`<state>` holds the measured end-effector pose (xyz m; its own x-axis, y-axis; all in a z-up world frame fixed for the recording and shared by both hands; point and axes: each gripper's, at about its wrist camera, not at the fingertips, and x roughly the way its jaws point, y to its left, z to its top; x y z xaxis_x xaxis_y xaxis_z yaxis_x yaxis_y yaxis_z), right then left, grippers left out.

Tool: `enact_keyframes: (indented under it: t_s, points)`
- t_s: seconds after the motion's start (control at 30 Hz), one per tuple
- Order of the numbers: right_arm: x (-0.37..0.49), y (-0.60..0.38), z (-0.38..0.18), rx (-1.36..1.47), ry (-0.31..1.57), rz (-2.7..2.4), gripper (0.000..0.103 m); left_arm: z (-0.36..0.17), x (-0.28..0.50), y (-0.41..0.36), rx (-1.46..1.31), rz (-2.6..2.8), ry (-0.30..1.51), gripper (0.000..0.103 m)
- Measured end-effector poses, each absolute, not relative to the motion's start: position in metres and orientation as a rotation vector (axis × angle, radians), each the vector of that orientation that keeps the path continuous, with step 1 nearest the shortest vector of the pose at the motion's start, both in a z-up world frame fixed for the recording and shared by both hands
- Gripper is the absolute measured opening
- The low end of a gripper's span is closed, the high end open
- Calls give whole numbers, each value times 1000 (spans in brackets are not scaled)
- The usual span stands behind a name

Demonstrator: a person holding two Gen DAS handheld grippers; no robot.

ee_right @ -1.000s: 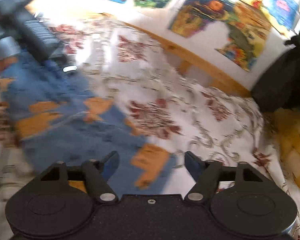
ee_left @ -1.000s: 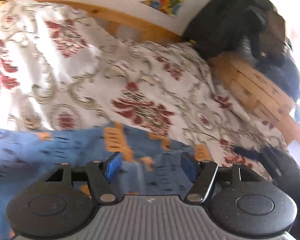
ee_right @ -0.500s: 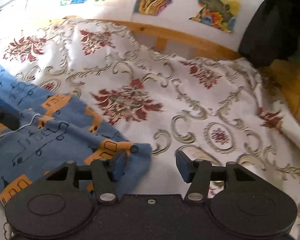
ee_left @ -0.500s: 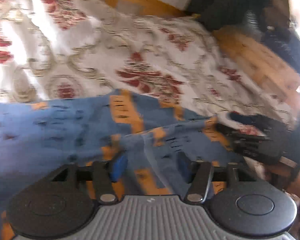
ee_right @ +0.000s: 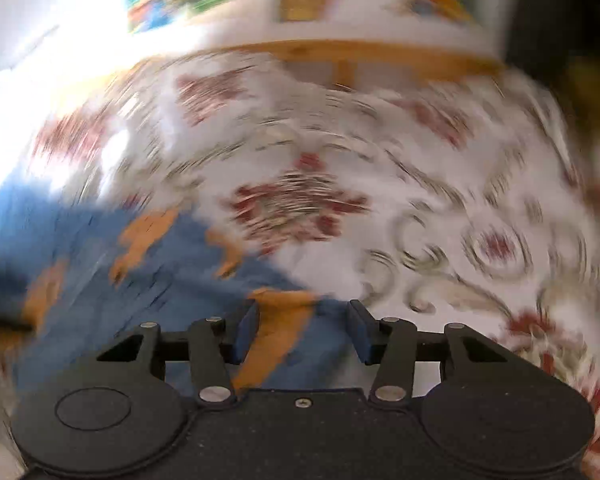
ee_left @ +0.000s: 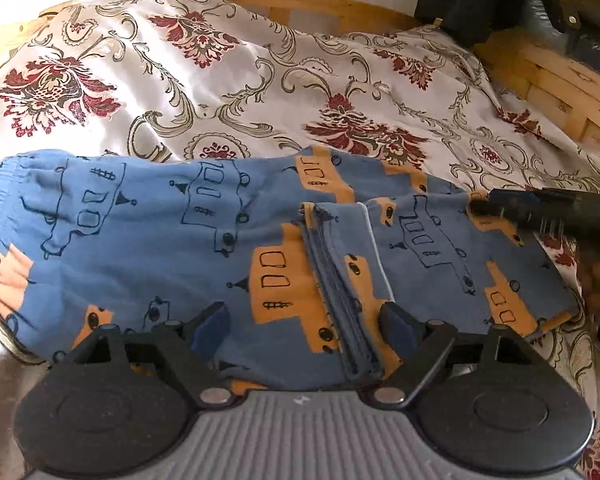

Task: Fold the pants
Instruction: 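Open both tools, release the pants and move back above them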

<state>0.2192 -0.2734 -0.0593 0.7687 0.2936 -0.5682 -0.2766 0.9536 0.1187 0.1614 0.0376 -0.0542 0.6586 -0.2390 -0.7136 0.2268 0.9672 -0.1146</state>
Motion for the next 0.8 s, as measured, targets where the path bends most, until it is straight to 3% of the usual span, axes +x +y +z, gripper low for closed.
enact_keyframes:
  t_s: [0.1,0.27,0.4,0.67,0.73,0.8]
  points:
    - [224,-297,-51,122,607,205,53,-52,160,41,-11,-247,817,89]
    - [199,-248,-34,-28,556,391,53,-42,149,45,-36,-210,818,90]
    - [188,-200,-55,-253,612,413,57,-38,135,60,-76,-141,805,92]
    - [139,-159,-36,-375,421,457,65,-9,109,128,-215,106,622,92]
    - [131,-147,-33,-329,445,522,65,-5,115,144,-278,145,604,88]
    - [129,-137,-34,-319,468,555,65,-2,125,155,-315,156,595,78]
